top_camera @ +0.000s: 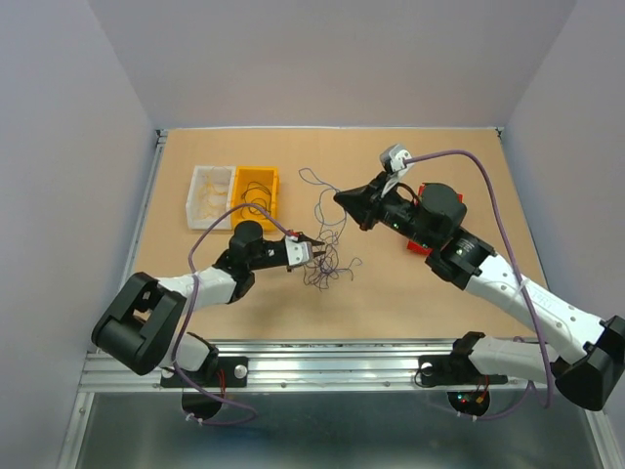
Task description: Untangle the cables
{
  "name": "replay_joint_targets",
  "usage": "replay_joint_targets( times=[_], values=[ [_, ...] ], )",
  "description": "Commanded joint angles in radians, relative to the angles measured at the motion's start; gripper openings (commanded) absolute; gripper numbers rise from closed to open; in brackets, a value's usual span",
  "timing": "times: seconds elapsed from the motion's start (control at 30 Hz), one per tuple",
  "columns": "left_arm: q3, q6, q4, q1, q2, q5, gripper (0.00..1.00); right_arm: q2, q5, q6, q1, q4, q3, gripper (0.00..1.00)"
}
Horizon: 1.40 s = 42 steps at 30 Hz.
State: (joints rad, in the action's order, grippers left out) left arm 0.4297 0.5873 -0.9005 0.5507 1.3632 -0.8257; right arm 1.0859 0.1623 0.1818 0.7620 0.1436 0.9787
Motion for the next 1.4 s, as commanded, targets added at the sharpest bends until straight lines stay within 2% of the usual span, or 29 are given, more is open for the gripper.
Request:
replay_joint_targets(
  times=[0.0, 0.17, 0.4, 0.63, 0.83, 1.13, 1.37],
  values=[
    [0.050, 0.061, 0.018, 0.009, 0.014, 0.019, 0.32, 0.006, -0.087, -0.008, 0.010, 0.076, 0.156, 0.01],
    [0.046, 0.082, 0.023, 0.009, 0.025, 0.054, 0.33, 0.006, -0.260, -0.024, 0.010, 0.059, 0.331, 0.01],
    [0.052, 0.114, 0.052, 0.009, 0.065, 0.057, 0.34, -0.021, -0.432, -0.027, 0.011, 0.060, 0.432, 0.00],
    [0.067, 0.103, 0.069, 0.009, 0.079, 0.059, 0.34, -0.015, -0.492, -0.005, 0.010, 0.060, 0.632, 0.00],
    [0.066, 0.097, 0.068, 0.009, 0.065, 0.060, 0.36, -0.003, -0.537, 0.004, 0.010, 0.062, 0.724, 0.00],
    [0.012, 0.036, 0.009, 0.005, -0.067, 0.074, 0.59, -0.026, -0.552, 0.048, 0.011, 0.060, 0.675, 0.00],
    [-0.048, 0.002, -0.054, -0.011, -0.162, 0.146, 0.63, -0.027, -0.714, -0.042, 0.011, 0.071, 0.536, 0.01]
  ],
)
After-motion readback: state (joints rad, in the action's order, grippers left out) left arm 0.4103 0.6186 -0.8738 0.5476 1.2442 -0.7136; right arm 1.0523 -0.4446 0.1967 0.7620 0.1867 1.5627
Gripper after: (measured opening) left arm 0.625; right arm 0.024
